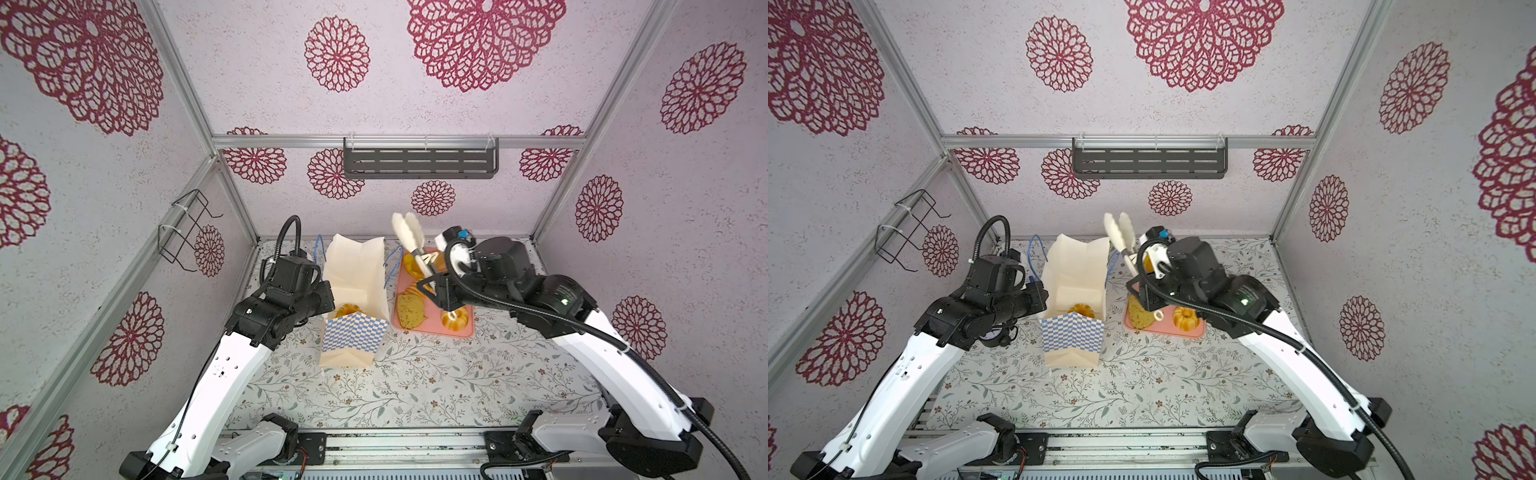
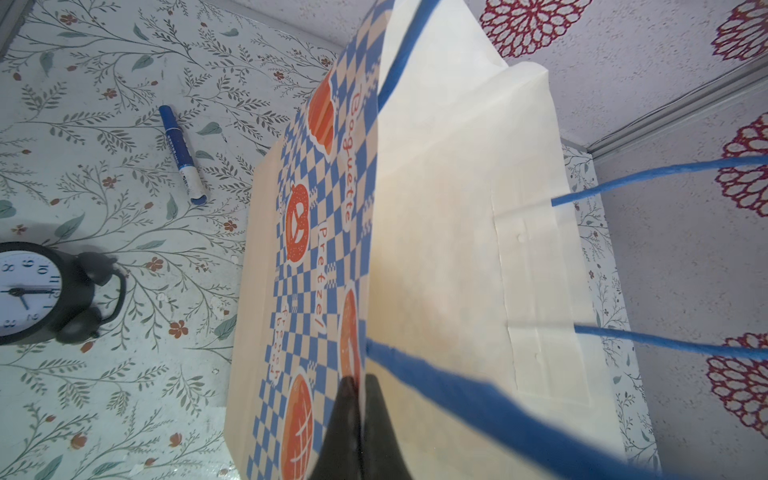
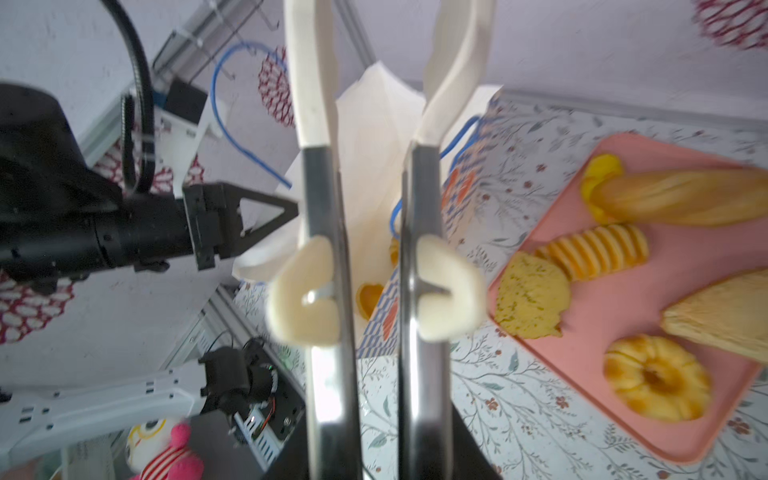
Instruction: Place the fake bread into the paper bag
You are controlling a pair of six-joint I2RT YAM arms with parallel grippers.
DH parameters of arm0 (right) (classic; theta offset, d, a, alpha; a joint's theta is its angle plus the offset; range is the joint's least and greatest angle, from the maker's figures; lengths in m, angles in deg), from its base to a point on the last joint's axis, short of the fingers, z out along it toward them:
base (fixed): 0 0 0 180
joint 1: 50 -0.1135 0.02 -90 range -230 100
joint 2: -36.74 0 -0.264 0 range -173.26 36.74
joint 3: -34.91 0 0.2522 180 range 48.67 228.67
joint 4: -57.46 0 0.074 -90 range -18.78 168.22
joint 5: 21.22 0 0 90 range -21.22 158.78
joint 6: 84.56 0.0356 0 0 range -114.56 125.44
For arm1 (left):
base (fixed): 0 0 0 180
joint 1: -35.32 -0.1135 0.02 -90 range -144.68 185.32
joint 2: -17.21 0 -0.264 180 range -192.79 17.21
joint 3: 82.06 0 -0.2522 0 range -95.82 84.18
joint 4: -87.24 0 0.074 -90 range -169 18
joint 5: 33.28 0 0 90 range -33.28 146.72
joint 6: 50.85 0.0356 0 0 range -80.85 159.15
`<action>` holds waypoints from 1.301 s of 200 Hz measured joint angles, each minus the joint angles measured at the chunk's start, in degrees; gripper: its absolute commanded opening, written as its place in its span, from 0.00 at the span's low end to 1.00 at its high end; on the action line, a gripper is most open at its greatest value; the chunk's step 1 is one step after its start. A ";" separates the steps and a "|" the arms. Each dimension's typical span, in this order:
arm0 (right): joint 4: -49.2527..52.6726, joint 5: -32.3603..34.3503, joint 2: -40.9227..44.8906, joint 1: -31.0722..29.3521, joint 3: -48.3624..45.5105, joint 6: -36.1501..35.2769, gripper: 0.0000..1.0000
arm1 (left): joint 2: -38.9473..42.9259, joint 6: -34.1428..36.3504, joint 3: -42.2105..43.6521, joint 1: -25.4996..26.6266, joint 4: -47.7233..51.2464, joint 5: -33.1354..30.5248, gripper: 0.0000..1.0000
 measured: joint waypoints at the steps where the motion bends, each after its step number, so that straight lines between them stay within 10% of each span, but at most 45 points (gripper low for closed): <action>1: -0.13 0.17 0.31 0.39 -0.17 0.04 0.33 | 0.00 0.00 0.00 0.00 0.02 0.00 0.00; 72: 1.29 -1.60 5.14 14.69 -15.28 1.62 0.33 | 0.00 0.02 0.00 0.00 0.02 0.00 0.00; 260: -0.72 -18.88 -6.23 15.43 -35.93 -2.95 0.47 | 0.13 0.00 0.00 0.00 0.02 0.20 0.00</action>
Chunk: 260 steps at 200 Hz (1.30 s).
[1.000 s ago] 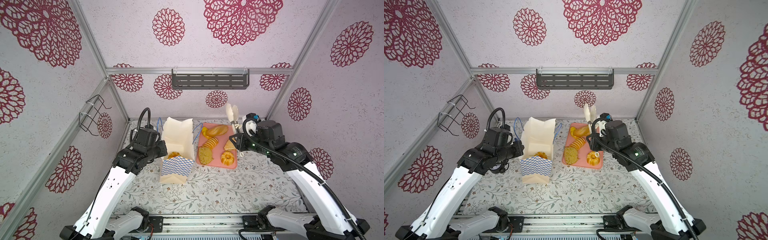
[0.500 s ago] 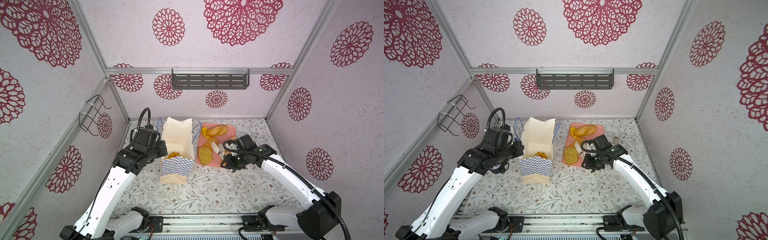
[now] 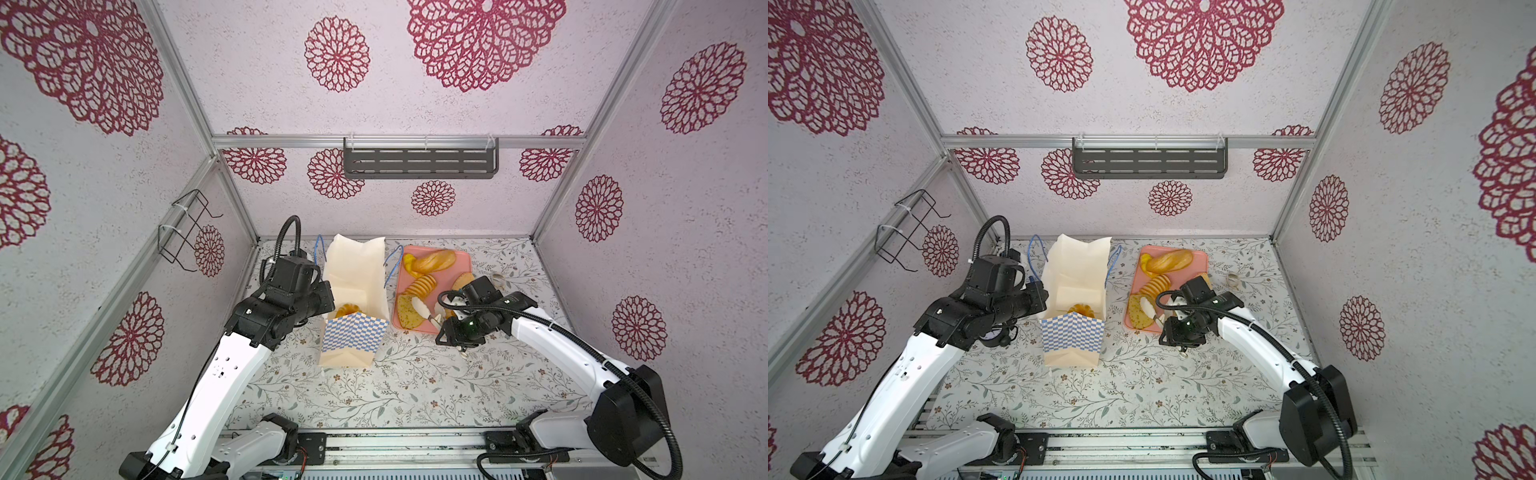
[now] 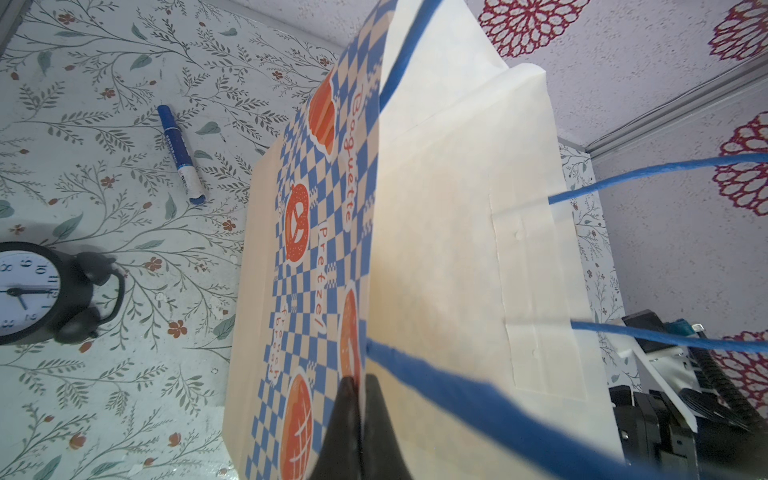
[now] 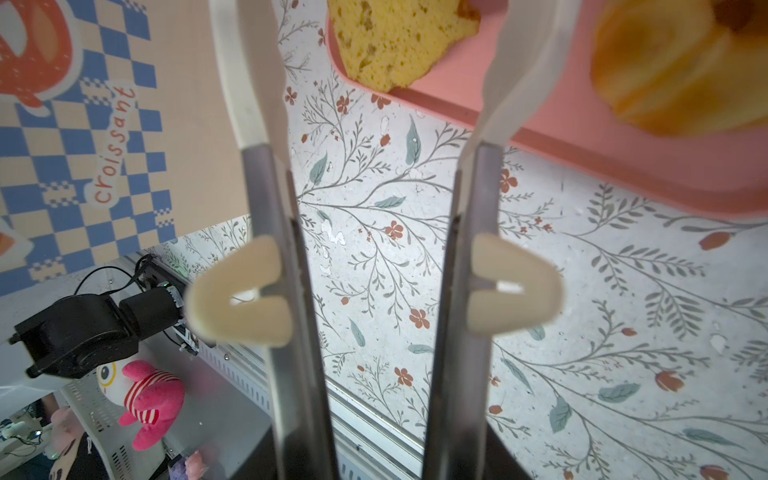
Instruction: Place the fake bread into the paper bag
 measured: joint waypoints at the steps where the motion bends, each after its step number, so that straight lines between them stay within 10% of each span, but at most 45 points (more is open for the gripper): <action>1: -0.02 0.00 -0.07 0.00 -0.04 -0.02 0.48 | 0.00 0.00 0.00 0.00 0.00 0.00 0.00; 260: -5.01 -0.50 -7.87 0.00 -0.50 -2.51 0.38 | 0.00 0.00 0.00 0.00 0.02 -0.02 0.00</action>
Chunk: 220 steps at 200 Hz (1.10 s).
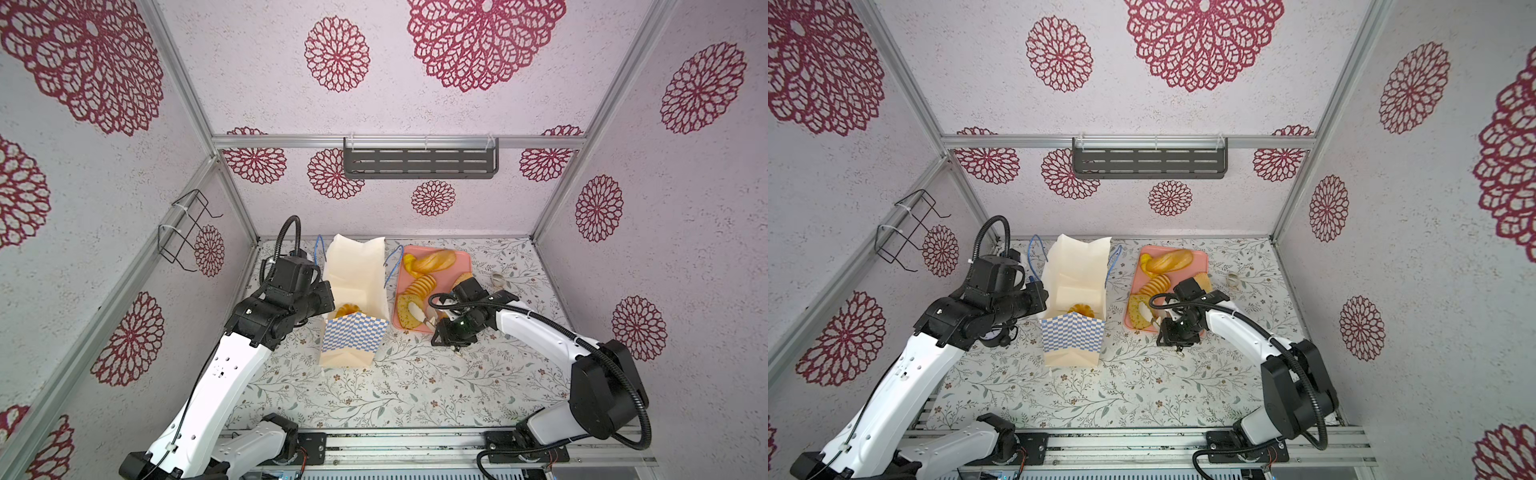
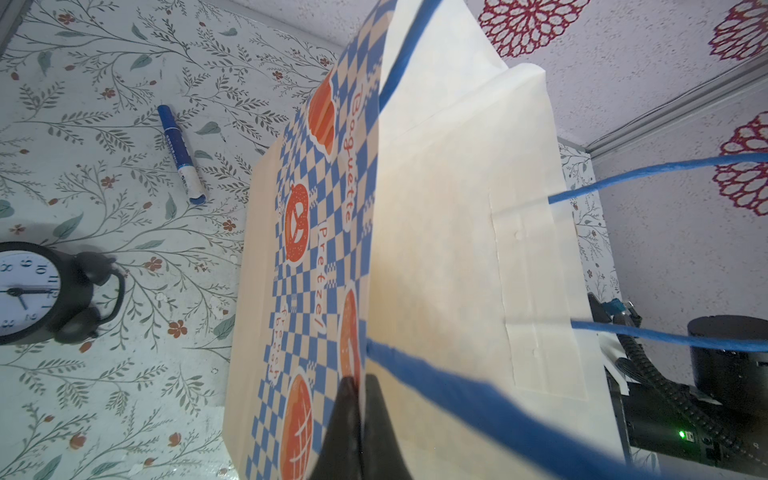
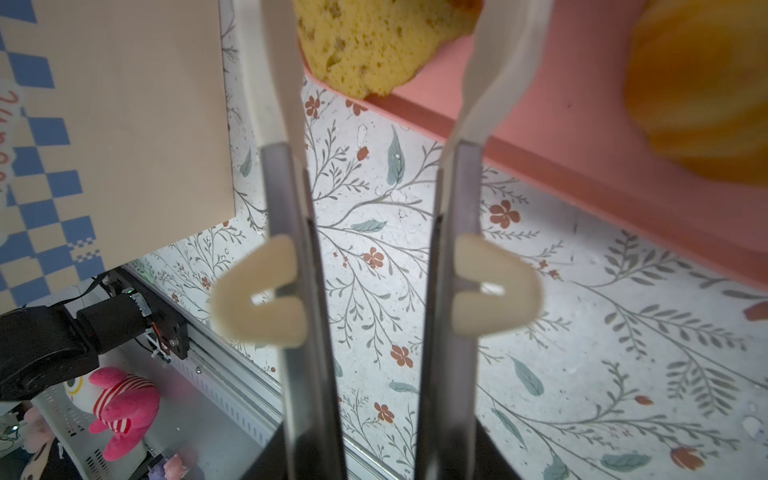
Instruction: Place the fake bread into the paper bag
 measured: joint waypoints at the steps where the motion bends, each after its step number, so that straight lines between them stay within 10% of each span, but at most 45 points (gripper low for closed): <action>1: -0.02 -0.02 0.00 0.00 0.00 -0.02 0.38 | 0.00 0.00 0.00 0.00 0.00 0.00 0.00; 106: -1.05 -1.44 -0.22 0.00 0.00 -0.44 0.00 | 0.02 0.00 0.11 0.00 -0.02 0.00 0.00; 220: 1.97 1.57 11.06 0.00 3.50 0.63 0.00 | 0.02 -0.02 0.11 0.00 -0.07 0.02 0.00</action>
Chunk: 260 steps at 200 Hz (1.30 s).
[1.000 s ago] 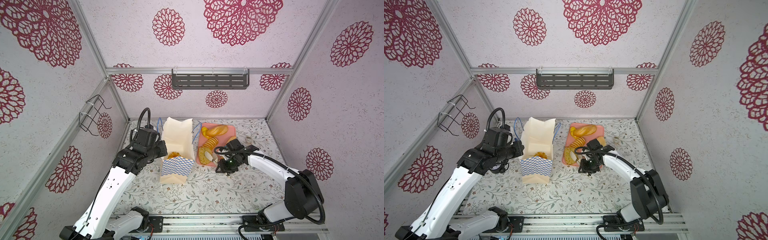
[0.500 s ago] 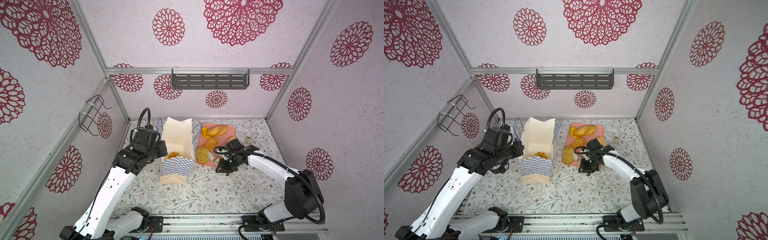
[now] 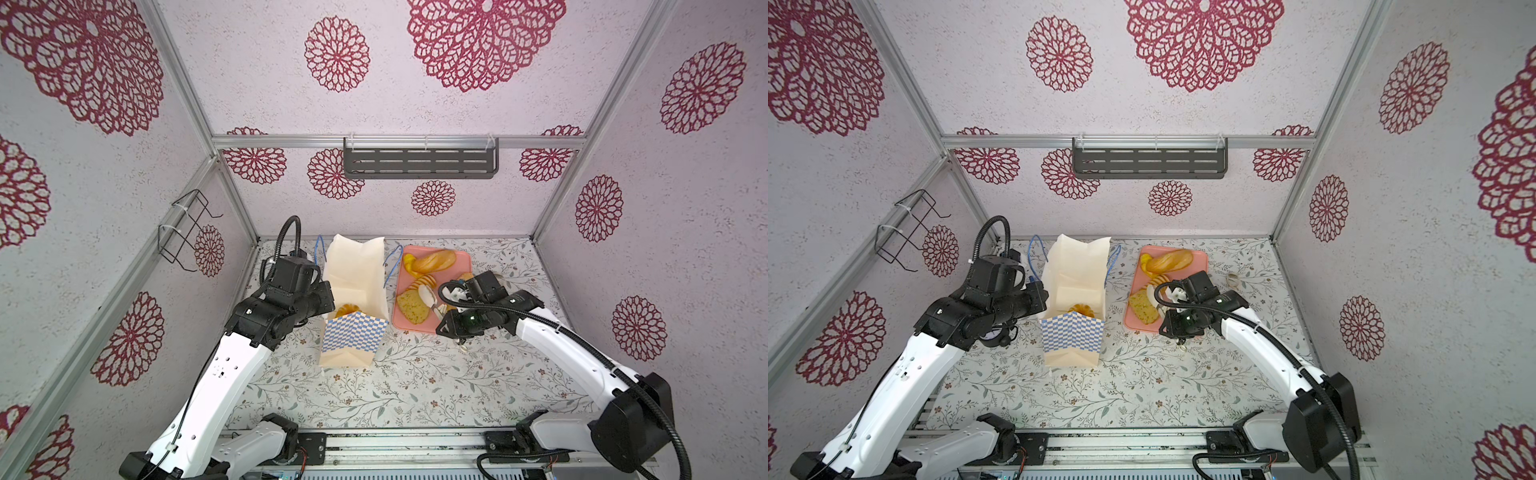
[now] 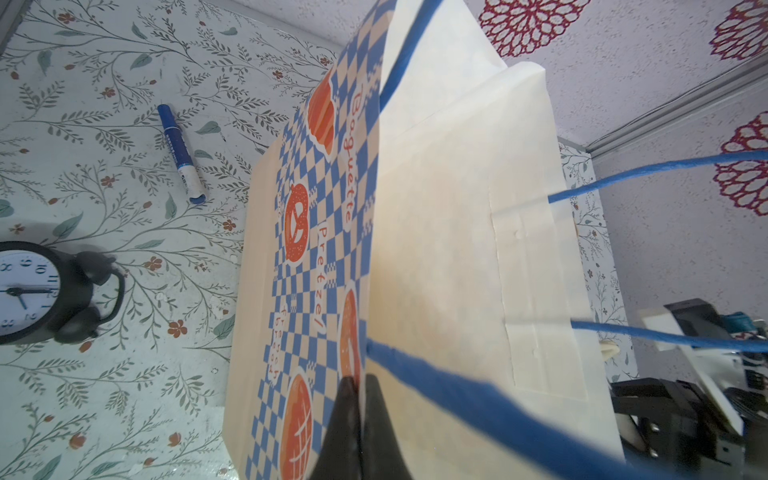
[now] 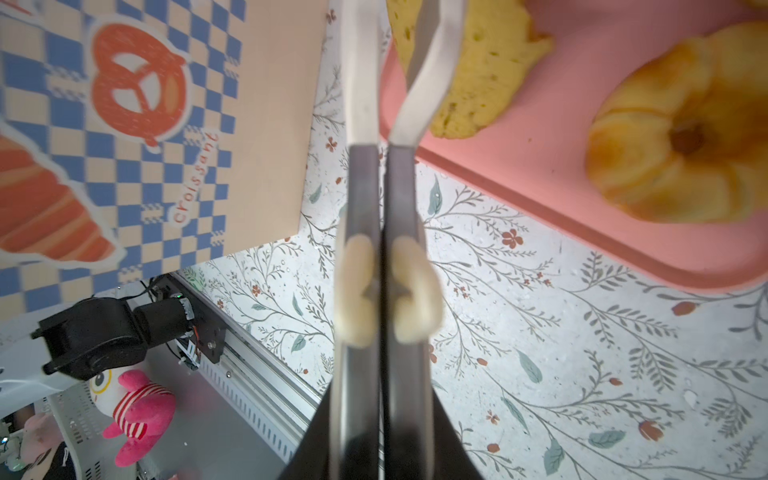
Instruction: Place the fake bread into the paper bag
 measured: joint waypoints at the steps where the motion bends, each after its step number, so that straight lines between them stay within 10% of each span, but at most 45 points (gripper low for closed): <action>1: 0.04 0.07 0.13 0.00 0.11 0.02 0.00 | 0.00 0.00 0.00 0.00 0.00 0.00 0.00; 54: 2.03 1.86 1.16 0.02 1.70 -0.02 0.00 | -0.02 -0.07 0.00 0.00 -0.09 0.20 0.00; 101: 2.43 1.97 -1.16 0.00 -0.24 -0.11 0.31 | -0.02 -0.42 0.00 0.00 -0.35 0.42 0.00; 175: 2.05 2.21 -3.78 0.02 -3.69 -0.42 0.49 | -0.02 -0.44 0.00 0.00 -0.35 0.42 0.00; 260: -0.35 0.90 -4.50 0.76 -5.84 -0.55 0.50 | -0.02 -0.44 0.00 0.00 -0.35 0.44 0.00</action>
